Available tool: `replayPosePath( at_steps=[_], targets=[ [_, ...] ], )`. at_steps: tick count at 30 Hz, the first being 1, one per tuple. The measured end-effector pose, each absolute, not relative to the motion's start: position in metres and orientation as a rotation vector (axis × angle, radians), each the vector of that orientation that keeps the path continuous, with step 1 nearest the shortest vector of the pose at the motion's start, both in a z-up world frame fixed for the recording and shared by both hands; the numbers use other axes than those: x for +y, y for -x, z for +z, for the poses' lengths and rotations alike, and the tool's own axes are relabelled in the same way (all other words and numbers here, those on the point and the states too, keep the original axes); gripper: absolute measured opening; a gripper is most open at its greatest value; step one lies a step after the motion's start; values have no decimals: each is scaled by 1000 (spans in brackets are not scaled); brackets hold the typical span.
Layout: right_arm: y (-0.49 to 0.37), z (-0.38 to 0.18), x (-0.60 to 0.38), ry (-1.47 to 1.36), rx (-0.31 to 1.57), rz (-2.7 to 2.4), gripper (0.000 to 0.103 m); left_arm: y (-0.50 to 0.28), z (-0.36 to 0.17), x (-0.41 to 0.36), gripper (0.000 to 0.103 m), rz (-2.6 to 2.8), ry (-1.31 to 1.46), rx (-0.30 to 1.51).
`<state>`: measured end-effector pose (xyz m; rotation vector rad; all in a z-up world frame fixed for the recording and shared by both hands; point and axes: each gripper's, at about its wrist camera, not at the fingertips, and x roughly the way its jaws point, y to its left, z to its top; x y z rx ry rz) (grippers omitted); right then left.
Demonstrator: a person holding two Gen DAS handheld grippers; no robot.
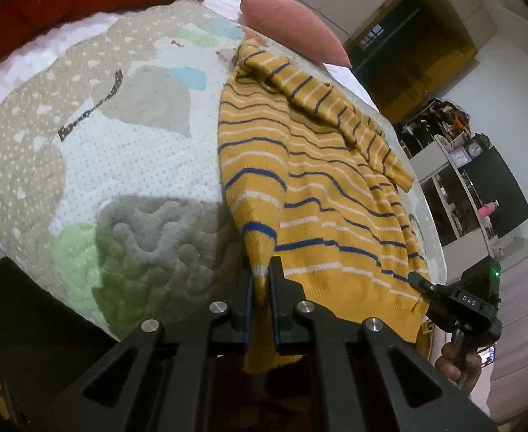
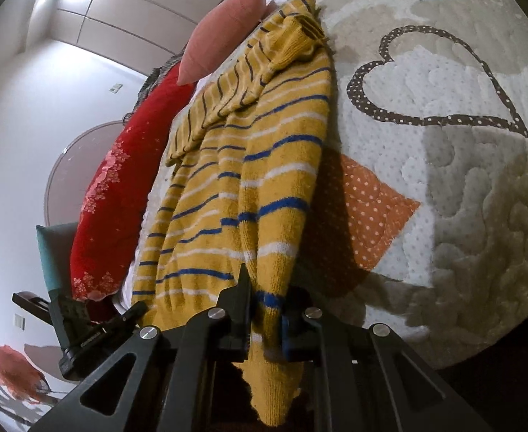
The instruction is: Fold small clothes
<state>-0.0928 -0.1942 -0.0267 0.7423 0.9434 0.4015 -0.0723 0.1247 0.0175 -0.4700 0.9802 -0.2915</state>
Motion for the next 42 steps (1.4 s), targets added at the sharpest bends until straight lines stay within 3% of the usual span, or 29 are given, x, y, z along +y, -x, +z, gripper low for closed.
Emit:
replayPosePath(
  at_steps=[16, 18, 22, 26, 29, 42],
  targets=[
    [99, -52, -208, -801, 998, 355, 21, 79, 18, 146, 8, -223, 505, 976],
    [100, -55, -210, -817, 1005, 353, 25, 80, 21, 151, 9, -205, 501, 967],
    [101, -62, -218, -855, 1009, 353, 30, 83, 28, 160, 27, -164, 488, 938],
    [103, -63, -221, -859, 1008, 350, 37, 88, 36, 162, 37, -119, 436, 894],
    [103, -63, -222, -856, 1009, 350, 41, 90, 39, 161, 56, -105, 408, 877],
    [103, -58, -215, -838, 1014, 345, 47, 89, 35, 148, 63, -190, 409, 913]
  ],
)
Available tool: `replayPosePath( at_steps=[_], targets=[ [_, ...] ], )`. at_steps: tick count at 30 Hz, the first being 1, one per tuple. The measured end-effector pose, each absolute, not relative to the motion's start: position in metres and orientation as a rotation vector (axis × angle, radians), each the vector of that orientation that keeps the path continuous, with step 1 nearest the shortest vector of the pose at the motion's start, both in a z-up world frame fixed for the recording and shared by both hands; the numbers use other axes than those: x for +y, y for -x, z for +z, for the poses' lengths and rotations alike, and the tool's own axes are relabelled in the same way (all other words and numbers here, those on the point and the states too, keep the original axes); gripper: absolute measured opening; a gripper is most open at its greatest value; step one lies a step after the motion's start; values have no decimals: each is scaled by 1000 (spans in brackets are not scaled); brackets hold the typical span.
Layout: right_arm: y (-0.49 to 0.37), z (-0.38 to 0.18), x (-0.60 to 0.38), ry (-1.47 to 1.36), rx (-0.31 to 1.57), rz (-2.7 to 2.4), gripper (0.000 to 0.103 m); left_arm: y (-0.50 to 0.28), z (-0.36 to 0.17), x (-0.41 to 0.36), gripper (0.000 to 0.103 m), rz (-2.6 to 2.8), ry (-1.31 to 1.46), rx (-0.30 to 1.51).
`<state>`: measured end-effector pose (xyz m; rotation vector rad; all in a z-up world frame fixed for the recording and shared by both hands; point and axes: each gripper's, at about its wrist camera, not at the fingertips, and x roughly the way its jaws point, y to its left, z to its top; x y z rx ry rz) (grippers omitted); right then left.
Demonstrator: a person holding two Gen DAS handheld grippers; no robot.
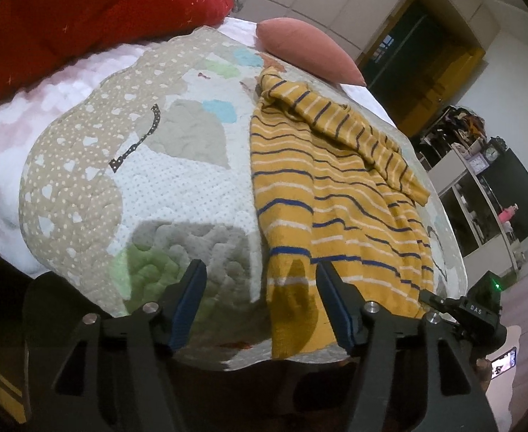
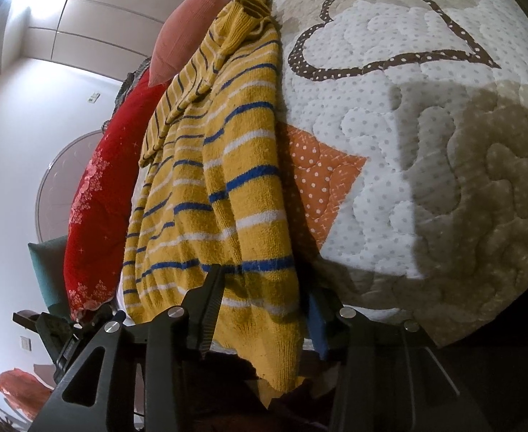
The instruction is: Fold small clothes
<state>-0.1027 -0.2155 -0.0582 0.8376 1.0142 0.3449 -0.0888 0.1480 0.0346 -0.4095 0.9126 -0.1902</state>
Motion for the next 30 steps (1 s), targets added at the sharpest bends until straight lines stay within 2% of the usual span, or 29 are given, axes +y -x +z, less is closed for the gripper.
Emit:
replayPosePath(
  at_steps=[5, 9, 19, 26, 27, 28, 29, 30],
  targets=[
    [105, -52, -218, -811, 1006, 324, 48, 88, 35, 153, 64, -180, 438, 919],
    [110, -42, -227, -796, 967, 296, 55, 90, 36, 158, 67, -182, 465, 913],
    [109, -41, -221, -764, 981, 291, 58, 85, 2, 136, 69, -292, 525, 1029],
    [107, -51, -193, -720, 1031, 322, 58, 77, -13, 100, 69, -395, 458, 1087],
    [107, -52, -190, -712, 1032, 322, 58, 75, -15, 98, 66, -393, 461, 1090],
    [107, -53, -186, -699, 1031, 323, 58, 74, -16, 98, 43, -388, 468, 1091],
    [107, -52, -184, -685, 1029, 323, 57, 71, -17, 98, 11, -381, 469, 1099],
    [107, -49, -181, -664, 1023, 330, 42, 70, -17, 99, 9, -382, 477, 1106]
  ],
)
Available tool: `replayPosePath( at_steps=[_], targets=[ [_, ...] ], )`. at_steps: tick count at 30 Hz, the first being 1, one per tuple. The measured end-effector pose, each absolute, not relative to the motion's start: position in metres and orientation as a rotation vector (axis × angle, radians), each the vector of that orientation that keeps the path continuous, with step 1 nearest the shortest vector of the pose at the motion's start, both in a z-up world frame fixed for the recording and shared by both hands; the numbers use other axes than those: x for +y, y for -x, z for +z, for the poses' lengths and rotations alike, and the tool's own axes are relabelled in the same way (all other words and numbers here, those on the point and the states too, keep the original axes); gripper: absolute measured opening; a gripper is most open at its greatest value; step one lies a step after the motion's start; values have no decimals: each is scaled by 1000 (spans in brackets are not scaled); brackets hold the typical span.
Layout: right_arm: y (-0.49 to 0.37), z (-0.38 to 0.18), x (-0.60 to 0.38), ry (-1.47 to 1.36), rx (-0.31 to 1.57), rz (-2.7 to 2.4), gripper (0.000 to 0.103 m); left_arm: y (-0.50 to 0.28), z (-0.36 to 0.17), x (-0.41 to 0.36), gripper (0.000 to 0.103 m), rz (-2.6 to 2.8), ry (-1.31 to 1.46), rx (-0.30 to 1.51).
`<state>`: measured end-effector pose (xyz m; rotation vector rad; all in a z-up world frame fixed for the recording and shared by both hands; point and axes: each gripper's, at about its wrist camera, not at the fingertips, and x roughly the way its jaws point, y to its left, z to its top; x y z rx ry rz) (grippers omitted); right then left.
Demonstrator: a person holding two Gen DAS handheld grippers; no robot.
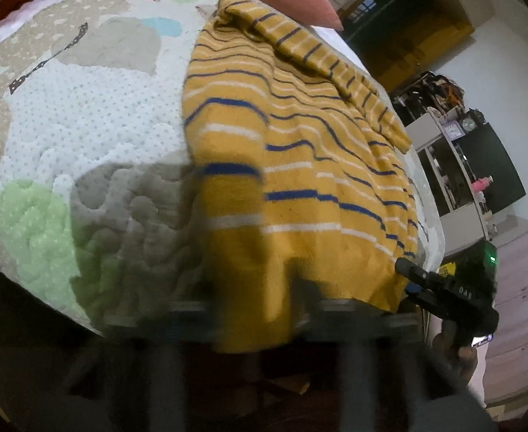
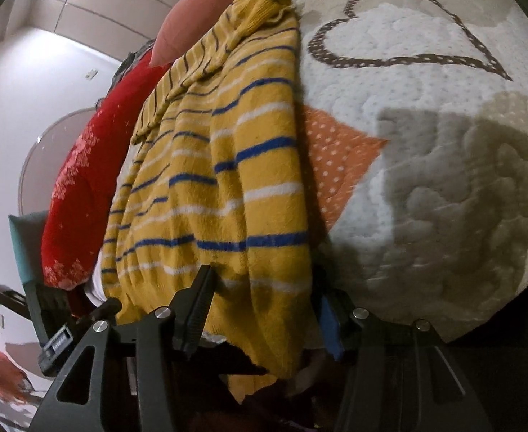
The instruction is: Fold small clothes
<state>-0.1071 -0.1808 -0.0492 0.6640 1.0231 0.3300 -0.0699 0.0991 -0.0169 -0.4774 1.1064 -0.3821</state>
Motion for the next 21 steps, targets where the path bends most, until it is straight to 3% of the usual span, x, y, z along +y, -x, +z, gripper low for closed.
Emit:
replayPosePath(
  at_steps=[2, 9, 21],
  targets=[
    [107, -42, -175, -632, 1021, 360, 21, 71, -11, 103, 9, -371, 505, 1101],
    [91, 20, -169, -580, 915, 468, 17, 59, 60, 102, 9, -407, 470, 935],
    [-41, 106, -175, -574, 754, 470, 17, -113, 109, 92, 9, -332, 451, 859]
  ],
)
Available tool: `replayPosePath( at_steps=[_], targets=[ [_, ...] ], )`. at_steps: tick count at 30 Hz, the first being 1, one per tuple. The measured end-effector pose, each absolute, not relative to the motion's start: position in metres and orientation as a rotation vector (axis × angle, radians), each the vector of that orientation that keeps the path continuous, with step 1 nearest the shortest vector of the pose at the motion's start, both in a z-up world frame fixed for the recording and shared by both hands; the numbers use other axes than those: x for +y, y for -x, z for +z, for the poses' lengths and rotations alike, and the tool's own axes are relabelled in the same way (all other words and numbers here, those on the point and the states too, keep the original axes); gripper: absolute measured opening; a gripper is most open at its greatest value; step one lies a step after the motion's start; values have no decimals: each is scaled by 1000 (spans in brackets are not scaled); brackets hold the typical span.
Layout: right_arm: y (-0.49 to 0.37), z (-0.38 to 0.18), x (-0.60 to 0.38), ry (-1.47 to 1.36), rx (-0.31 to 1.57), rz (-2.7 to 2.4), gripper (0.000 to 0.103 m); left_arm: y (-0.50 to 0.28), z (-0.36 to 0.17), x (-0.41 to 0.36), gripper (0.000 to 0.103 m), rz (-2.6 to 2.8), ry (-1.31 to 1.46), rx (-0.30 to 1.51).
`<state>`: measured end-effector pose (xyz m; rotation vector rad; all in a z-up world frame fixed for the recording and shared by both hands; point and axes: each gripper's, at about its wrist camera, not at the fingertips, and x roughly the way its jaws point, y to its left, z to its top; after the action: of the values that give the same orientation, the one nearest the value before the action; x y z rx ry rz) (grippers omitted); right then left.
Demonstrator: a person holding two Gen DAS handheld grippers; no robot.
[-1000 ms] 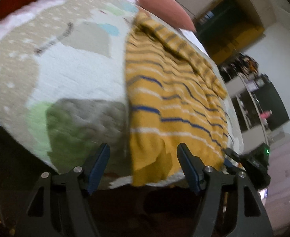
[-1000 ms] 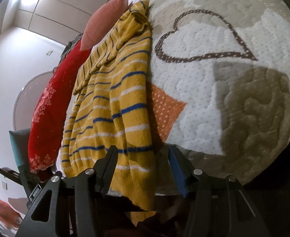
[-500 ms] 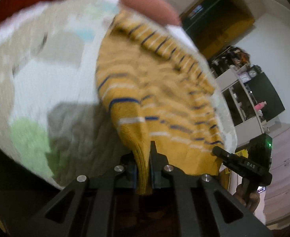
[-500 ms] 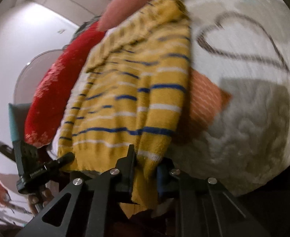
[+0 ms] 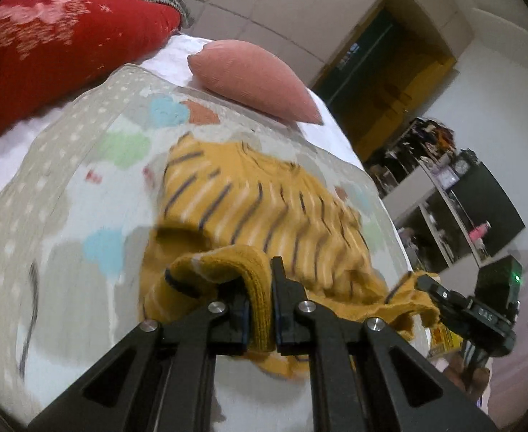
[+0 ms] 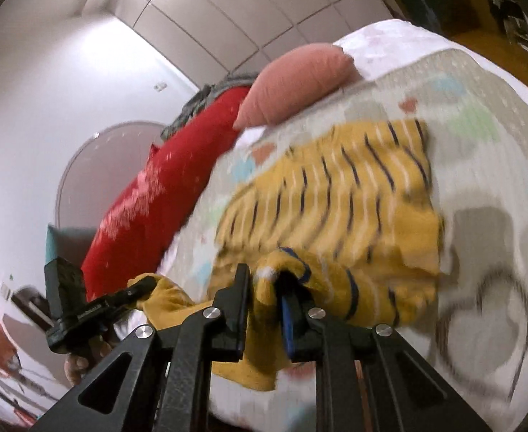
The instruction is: Fold small clothes
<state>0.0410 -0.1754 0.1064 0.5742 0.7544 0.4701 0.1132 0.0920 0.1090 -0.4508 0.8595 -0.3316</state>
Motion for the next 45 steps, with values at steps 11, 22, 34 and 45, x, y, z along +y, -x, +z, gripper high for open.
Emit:
replayPosePath(
  at_steps=[11, 22, 34, 45],
  targets=[
    [-202, 57, -193, -627, 907, 291, 18, -273, 55, 75, 10, -197, 409, 1019],
    [-266, 19, -242, -912, 912, 217, 54, -316, 33, 112, 39, -296, 725, 1011],
    [-229, 64, -220, -450, 903, 165, 65, -301, 79, 134, 77, -219, 649, 880],
    [-244, 41, -162, 12, 962, 45, 6, -288, 16, 81, 62, -133, 70, 1073]
  ],
)
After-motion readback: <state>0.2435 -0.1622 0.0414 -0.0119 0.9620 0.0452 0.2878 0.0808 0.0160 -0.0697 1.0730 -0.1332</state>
